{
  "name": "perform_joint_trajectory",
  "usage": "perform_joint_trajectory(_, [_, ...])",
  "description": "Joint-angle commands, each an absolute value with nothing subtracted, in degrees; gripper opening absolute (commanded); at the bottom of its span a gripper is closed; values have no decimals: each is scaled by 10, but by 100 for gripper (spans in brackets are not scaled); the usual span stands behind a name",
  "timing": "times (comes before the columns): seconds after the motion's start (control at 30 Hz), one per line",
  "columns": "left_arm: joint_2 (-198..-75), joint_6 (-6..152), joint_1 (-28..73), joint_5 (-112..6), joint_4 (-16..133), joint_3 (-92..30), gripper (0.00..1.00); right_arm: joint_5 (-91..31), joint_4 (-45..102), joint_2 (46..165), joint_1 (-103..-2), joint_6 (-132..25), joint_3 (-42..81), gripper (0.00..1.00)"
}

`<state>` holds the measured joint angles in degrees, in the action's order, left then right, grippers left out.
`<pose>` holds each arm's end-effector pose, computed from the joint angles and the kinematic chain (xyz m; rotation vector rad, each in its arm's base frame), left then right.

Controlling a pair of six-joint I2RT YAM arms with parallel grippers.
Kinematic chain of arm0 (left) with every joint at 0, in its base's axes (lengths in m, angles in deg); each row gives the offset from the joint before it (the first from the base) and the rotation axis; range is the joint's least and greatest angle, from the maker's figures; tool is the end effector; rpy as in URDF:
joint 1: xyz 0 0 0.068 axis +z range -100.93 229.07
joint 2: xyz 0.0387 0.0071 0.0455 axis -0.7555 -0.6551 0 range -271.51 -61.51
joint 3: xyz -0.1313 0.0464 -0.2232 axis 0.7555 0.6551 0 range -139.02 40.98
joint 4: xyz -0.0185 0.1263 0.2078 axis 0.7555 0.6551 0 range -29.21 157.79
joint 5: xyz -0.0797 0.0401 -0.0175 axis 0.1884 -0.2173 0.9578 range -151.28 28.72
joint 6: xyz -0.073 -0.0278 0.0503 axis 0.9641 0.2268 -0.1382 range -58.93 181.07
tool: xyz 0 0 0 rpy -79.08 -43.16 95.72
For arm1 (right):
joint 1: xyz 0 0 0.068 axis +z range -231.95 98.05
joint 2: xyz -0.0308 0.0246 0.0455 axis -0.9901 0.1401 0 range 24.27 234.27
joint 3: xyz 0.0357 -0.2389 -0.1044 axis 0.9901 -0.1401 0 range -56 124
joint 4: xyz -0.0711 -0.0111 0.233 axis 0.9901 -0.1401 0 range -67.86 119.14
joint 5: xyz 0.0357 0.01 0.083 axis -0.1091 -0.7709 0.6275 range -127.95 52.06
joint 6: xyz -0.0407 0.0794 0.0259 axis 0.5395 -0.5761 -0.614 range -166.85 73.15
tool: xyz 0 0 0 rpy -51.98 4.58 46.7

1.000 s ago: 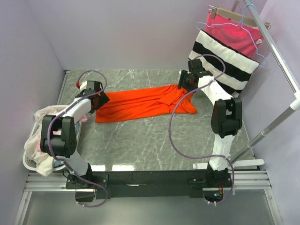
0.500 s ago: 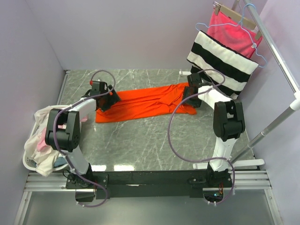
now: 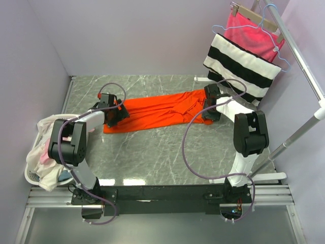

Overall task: Fold and stack the t-shirts
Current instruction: Fold the other side of the tshirt into a rectangle

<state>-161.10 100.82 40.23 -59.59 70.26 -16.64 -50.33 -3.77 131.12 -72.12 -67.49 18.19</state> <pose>0.3640 -0.0593 0.1341 -0.6567 2.4239 -0.3952 0.3782 0.0473 0.1434 0.3143 2.6543 -0.1276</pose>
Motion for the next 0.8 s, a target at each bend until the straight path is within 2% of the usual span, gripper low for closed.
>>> perform_joint_trajectory(0.0, [-1583,991,402,-638,741,-138,88,-489,-34,1290,-739,-671,166,46])
perform_joint_trajectory(0.07, [-1578,993,403,-643,740,-125,88,-484,-25,1284,-746,-671,160,32])
perform_joint_trajectory(0.1, [-1578,994,404,-644,741,-117,88,-476,-23,1284,-750,-670,160,17])
perform_joint_trajectory(0.17, [-1584,993,406,-649,747,-111,88,-482,-31,1291,-760,-670,164,0])
perform_joint_trajectory(0.47, [-1578,976,421,-725,815,-110,89,-624,-69,1275,-778,-669,178,0])
perform_joint_trajectory(0.6, [-1578,971,421,-731,821,-114,89,-633,-82,1282,-779,-665,191,8])
perform_joint_trajectory(0.63, [-1579,971,421,-731,826,-117,89,-643,-89,1283,-780,-669,193,13])
perform_joint_trajectory(0.67, [-1580,968,420,-724,825,-121,88,-652,-93,1279,-779,-674,196,23])
perform_joint_trajectory(0.7, [-1577,969,420,-710,825,-121,88,-648,-94,1273,-778,-677,194,48])
perform_joint_trajectory(0.77, [-1570,971,418,-700,821,-125,88,-629,-80,1231,-774,-685,179,54])
